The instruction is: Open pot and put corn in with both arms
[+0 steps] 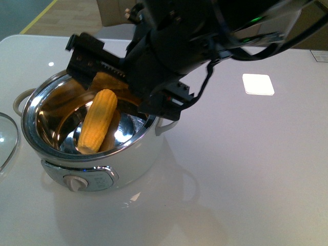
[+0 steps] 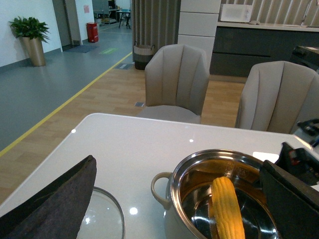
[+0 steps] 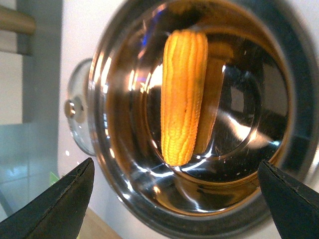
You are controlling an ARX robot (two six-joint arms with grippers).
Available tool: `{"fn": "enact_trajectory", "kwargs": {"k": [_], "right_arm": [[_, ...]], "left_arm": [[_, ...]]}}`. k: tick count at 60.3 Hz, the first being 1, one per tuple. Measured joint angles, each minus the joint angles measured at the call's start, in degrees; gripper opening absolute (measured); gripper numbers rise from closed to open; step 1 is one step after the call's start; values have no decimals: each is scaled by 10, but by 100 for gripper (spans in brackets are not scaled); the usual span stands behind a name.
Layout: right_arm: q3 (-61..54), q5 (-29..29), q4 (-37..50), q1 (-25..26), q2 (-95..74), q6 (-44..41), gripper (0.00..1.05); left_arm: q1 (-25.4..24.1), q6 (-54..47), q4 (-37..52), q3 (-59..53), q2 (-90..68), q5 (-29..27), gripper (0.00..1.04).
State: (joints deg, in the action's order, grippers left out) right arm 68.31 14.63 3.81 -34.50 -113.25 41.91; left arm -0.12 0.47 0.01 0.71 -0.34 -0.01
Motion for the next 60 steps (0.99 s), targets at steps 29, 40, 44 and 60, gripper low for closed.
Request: {"fn": "enact_trajectory", "kwargs": {"k": [29, 40, 44, 60], "right_arm": [[-334, 22, -92, 272, 481, -196, 96], [-484, -192, 252, 274, 552, -344, 73], [-524, -207, 333, 281, 567, -374, 62], [-599, -151, 345, 327, 657, -410, 13]], "left_arm": [[0, 0, 0, 0, 0, 0, 98], [0, 0, 0, 0, 0, 0, 98], [0, 0, 0, 0, 0, 0, 98], [0, 0, 0, 0, 0, 0, 98]]}}
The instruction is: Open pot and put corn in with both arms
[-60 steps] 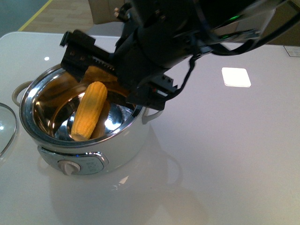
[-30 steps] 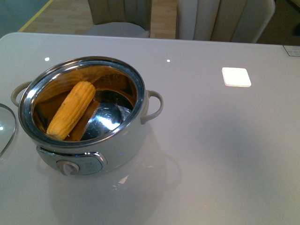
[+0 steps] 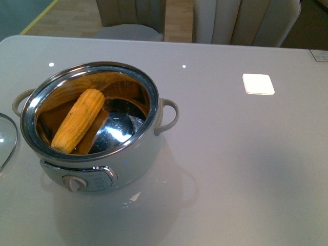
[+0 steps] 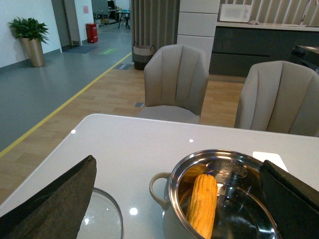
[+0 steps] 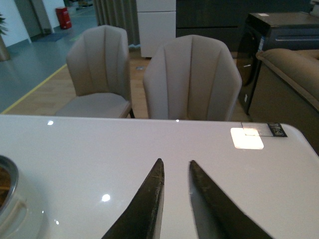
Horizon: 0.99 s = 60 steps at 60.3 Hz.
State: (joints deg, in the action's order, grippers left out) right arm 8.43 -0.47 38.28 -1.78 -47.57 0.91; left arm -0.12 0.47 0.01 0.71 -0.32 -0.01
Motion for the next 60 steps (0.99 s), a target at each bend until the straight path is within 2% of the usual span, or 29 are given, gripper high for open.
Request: {"fn": "enact_trajectory", "kwargs": {"k": [4, 30, 35, 60], "right_arm": [[-12, 1, -9, 14, 24, -4, 2], [-59, 3, -95, 16, 157, -6, 2], [-74, 3, -83, 16, 170, -6, 2], [-75, 5, -198, 16, 292, -6, 2]], "left_arm": [[0, 0, 0, 0, 0, 0, 98], [0, 0, 0, 0, 0, 0, 98], [0, 0, 0, 0, 0, 0, 98], [0, 0, 0, 0, 0, 0, 98]]}}
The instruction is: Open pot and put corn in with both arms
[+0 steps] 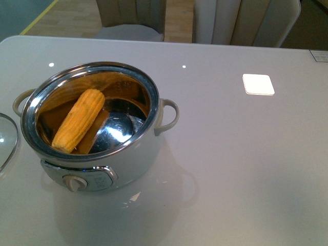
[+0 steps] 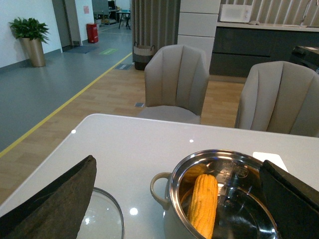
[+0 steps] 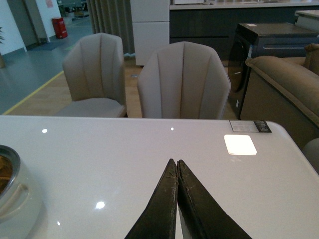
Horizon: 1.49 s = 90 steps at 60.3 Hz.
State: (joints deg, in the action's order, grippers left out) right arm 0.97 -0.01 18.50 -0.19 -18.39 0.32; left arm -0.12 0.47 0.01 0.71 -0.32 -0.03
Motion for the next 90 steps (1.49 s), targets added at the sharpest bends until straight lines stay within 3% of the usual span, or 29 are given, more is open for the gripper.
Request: {"fn": "enact_trajectory", "kwargs": {"k": [28, 32, 45, 77, 90], "right_arm": [[0, 0, -87, 0, 86, 0, 2], [0, -1, -173, 0, 154, 0, 2], [0, 0, -184, 0, 180, 0, 3], [0, 0, -184, 0, 180, -1, 96], [0, 0, -184, 0, 180, -1, 96]], "left_arm": [[0, 0, 0, 0, 0, 0, 98], [0, 0, 0, 0, 0, 0, 98], [0, 0, 0, 0, 0, 0, 98], [0, 0, 0, 0, 0, 0, 98], [0, 0, 0, 0, 0, 0, 98]]}}
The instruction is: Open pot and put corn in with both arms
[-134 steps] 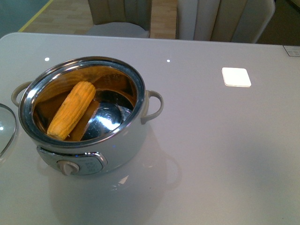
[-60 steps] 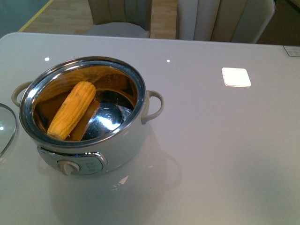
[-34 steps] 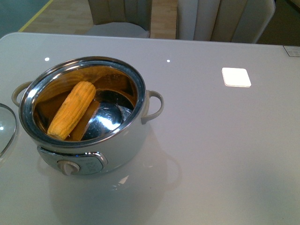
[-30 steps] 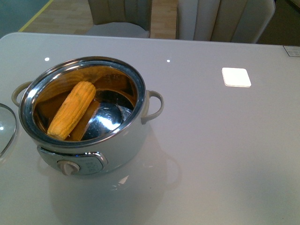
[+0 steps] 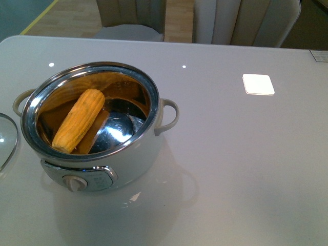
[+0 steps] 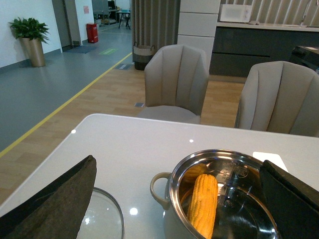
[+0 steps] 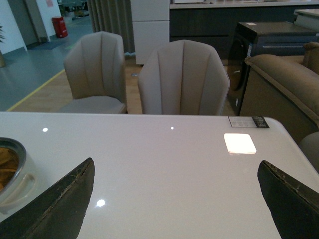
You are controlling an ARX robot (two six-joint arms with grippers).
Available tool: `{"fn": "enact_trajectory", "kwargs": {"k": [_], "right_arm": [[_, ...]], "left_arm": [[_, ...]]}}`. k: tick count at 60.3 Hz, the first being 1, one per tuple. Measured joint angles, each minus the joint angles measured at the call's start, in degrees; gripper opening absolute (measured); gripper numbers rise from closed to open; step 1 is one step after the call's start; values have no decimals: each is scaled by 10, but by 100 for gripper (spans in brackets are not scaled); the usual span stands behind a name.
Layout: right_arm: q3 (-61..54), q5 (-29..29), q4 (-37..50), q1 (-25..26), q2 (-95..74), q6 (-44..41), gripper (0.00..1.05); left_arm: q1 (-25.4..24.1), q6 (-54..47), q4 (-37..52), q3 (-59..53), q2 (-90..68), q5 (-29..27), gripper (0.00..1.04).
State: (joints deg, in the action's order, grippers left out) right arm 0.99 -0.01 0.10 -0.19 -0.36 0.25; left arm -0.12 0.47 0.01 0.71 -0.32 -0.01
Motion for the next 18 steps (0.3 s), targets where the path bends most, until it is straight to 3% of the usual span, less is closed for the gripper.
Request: {"fn": "enact_trajectory", "kwargs": {"k": [18], "right_arm": [[0, 0, 0, 0, 0, 0, 96]], "left_arm": [[0, 0, 0, 0, 0, 0, 98]]}}
